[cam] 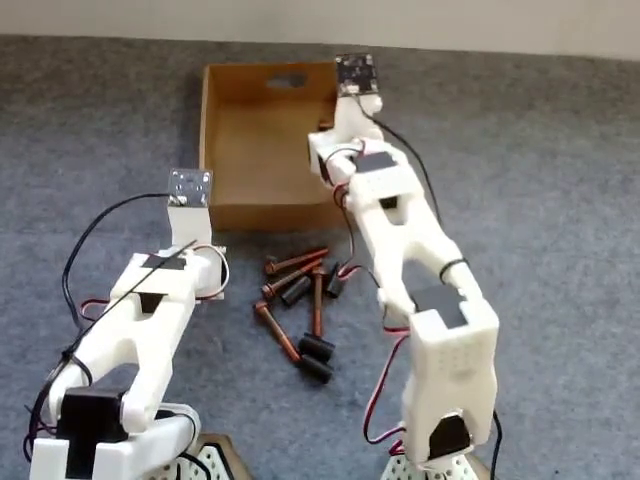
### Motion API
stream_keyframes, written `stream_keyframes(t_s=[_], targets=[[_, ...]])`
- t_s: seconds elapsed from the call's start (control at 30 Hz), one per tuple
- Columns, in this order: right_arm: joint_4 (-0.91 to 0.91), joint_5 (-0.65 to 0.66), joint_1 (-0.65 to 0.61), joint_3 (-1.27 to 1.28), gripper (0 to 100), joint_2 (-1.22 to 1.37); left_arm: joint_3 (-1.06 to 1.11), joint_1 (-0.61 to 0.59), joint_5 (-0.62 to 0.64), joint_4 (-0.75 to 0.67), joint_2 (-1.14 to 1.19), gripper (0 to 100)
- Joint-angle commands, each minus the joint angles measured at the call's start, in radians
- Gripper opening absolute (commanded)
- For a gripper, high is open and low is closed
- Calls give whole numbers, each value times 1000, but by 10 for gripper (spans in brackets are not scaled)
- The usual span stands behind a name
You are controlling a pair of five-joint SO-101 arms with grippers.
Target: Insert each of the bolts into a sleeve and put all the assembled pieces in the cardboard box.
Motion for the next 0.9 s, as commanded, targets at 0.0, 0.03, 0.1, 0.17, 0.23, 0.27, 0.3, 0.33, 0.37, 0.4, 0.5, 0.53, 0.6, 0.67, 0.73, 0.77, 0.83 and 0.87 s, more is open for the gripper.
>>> stream_keyframes(t_s=[0.0,0.03,0.1,0.17,0.23,0.27,0.3,0.33,0.37,0.4,0.5,0.53,0.6,0.67,0.73,0.77,0.83,0.87], targets=[[124,3,-8,-180,7,30,-5,5,3,-17,-28,8],[177,3,-8,-229,7,53,-5,5,3,-17,-28,8],[280,3,-8,-332,7,99,-7,5,3,-17,-28,8],[361,3,-8,-435,7,151,-7,5,3,-17,-28,8],[427,5,-8,-538,7,208,-7,5,3,-17,-28,8],[458,6,-10,-588,7,236,-7,5,3,-17,-28,8],[490,6,-12,-642,7,263,-7,5,3,-17,-28,8],[526,6,-12,-691,7,291,-7,5,3,-17,-28,8],[568,6,-12,-743,7,315,-7,5,3,-17,-28,8],[616,5,-12,-791,7,338,-7,5,3,-17,-28,8],[737,2,-10,-928,7,404,-7,5,3,-17,-28,8],[760,2,-10,-966,7,426,-7,5,3,-17,-28,8],[796,2,-10,-1036,7,461,-5,5,3,-17,-28,8],[829,2,-10,-1092,7,490,-5,5,3,-17,-28,8],[860,2,-12,-1125,7,512,-5,5,3,-17,-28,8],[874,2,-12,-1133,7,522,-4,5,3,-17,-28,8],[886,2,-12,-1135,7,544,-4,5,3,-17,-28,8],[886,2,-10,-1138,7,553,-4,5,3,-17,-28,8]])
